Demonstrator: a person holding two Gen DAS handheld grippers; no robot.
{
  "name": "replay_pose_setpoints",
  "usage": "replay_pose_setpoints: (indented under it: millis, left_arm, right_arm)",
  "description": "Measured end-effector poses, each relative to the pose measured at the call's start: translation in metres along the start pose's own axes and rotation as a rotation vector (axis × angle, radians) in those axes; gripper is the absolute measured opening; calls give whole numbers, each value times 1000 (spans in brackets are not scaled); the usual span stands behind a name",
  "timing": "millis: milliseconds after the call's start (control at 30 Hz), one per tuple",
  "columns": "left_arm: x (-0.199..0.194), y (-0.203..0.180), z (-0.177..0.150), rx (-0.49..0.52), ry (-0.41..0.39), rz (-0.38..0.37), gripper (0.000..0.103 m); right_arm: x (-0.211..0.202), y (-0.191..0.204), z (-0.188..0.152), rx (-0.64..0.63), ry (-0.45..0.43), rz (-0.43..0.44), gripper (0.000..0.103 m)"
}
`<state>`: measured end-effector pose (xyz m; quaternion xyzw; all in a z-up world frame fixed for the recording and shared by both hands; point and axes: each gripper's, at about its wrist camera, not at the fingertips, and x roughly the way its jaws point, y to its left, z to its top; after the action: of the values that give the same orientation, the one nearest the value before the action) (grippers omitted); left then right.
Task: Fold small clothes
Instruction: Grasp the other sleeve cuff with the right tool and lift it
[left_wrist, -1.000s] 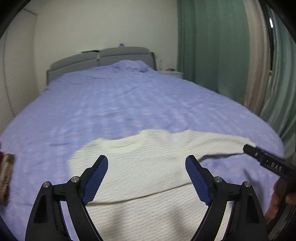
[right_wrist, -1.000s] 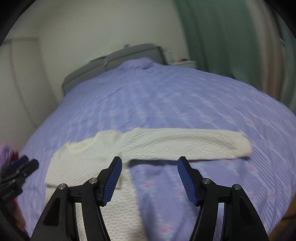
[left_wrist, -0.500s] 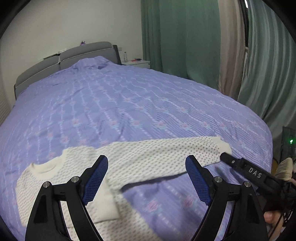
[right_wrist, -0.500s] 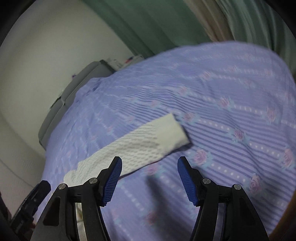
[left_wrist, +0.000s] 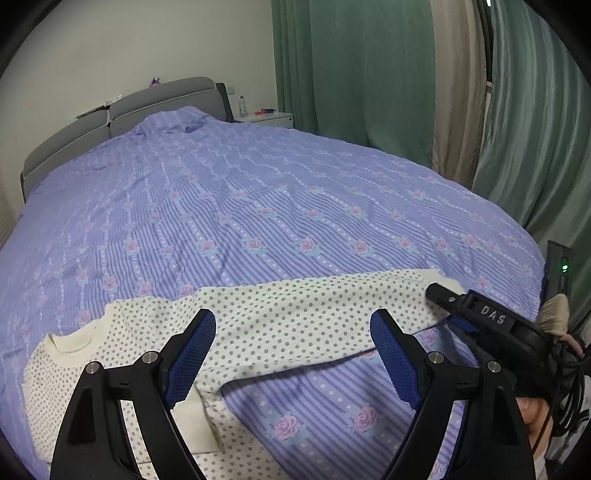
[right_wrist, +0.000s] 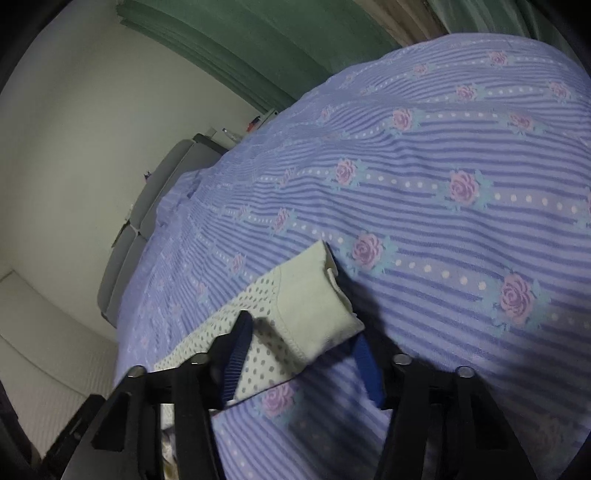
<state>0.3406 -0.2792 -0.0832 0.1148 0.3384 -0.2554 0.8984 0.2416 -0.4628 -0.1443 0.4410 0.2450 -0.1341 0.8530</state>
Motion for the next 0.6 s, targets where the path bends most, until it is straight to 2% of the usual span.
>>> replay_pose_setpoints:
  millis: [67,167,300,400,500,600]
  left_arm:
    - [-3,6,-2,-16,-4,5,86]
    - [-11,20,-5,-58,-5,9,86]
    - [-30,49,-8,-120,1,43,86]
    - [-53,82,-8,-170,1,82,86]
    - [-81,125,-12,-260,-16,109,86]
    - [-108,166,-21,-334,-38,147,86]
  right_arm:
    - [-6,4,2,-26,-19,1,26]
    - [-11,21,8,-100,-31,-2,13]
    - [-26,61,17,-251,-63,5,10]
    - [-42,109,20,-416,-81,38,10]
    - [-56,164,15,-591,-93,92,10]
    - [-69,223,-4,-760,-85,170,9]
